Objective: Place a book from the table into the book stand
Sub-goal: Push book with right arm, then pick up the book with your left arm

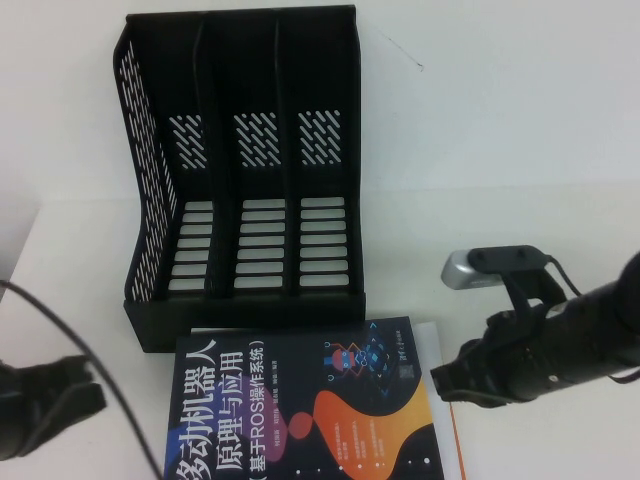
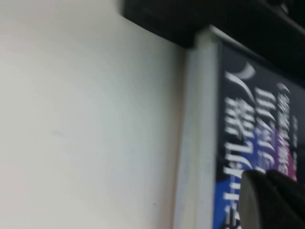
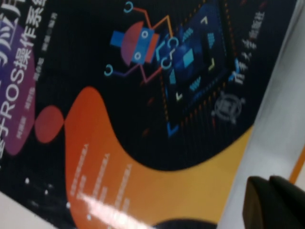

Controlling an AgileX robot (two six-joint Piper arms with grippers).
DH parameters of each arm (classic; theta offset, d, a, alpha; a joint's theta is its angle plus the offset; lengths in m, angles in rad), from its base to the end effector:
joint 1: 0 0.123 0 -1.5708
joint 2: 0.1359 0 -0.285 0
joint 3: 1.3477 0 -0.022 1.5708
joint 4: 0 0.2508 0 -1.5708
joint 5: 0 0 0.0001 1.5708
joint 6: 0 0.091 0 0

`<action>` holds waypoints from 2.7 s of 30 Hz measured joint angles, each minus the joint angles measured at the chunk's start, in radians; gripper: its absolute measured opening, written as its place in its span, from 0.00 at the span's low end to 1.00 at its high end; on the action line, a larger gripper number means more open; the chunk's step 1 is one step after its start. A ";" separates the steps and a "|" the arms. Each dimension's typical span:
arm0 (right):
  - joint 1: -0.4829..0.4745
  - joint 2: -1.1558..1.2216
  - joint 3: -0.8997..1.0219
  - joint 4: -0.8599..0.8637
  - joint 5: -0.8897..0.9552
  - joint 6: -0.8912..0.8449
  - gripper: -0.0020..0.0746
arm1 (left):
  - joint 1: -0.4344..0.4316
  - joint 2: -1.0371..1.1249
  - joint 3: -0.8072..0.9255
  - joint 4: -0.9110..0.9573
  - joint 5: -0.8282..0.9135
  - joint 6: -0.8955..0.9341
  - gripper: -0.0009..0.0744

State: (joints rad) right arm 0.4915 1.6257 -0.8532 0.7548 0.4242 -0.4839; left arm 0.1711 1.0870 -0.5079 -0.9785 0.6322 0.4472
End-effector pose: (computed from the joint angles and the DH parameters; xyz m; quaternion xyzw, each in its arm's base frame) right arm 0.2603 0.1685 0.1875 -0.1659 0.9365 0.2252 0.2117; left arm 0.1897 -0.0126 0.2307 -0.1868 0.8950 -0.2785 0.2942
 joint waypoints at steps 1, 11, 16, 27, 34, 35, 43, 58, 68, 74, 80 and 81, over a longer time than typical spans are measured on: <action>0.000 0.017 -0.014 0.000 0.004 -0.002 0.03 | 0.045 0.009 -0.004 -0.006 0.029 0.018 0.01; 0.004 0.090 -0.055 0.000 0.010 -0.004 0.03 | 0.251 0.208 -0.020 -0.268 0.330 0.297 0.01; 0.006 0.121 -0.056 0.000 0.005 -0.010 0.03 | 0.253 0.315 -0.020 -0.276 0.351 0.347 0.02; 0.116 0.159 -0.114 -0.002 -0.022 0.000 0.03 | 0.253 0.435 -0.028 -0.336 0.369 0.423 0.58; 0.122 0.163 -0.133 -0.004 -0.023 0.009 0.03 | 0.253 0.521 -0.057 -0.322 0.328 0.438 0.64; 0.122 0.165 -0.133 -0.004 -0.025 0.009 0.03 | 0.253 0.538 -0.067 -0.315 0.327 0.438 0.64; 0.122 0.165 -0.134 -0.005 -0.027 0.010 0.03 | 0.253 0.756 -0.111 -0.312 0.409 0.456 0.64; 0.122 0.165 -0.134 -0.010 -0.034 0.008 0.03 | 0.259 0.872 -0.123 -0.408 0.556 0.579 0.17; 0.122 0.165 -0.134 -0.087 -0.034 0.059 0.03 | 0.259 0.781 -0.129 -0.372 0.539 0.558 0.17; 0.122 0.152 -0.134 -0.164 -0.014 0.143 0.03 | 0.259 0.596 -0.129 -0.308 0.520 0.503 0.17; 0.122 0.047 -0.134 -0.262 0.005 0.231 0.03 | 0.259 0.375 -0.120 -0.268 0.518 0.409 0.16; 0.122 0.022 -0.134 -0.278 0.005 0.248 0.03 | 0.259 0.332 -0.120 -0.267 0.518 0.394 0.16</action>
State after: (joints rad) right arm 0.6140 1.6473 -0.9877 0.4764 0.4288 -0.2361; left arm 0.4300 1.4187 -0.6277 -1.2451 1.1506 0.8410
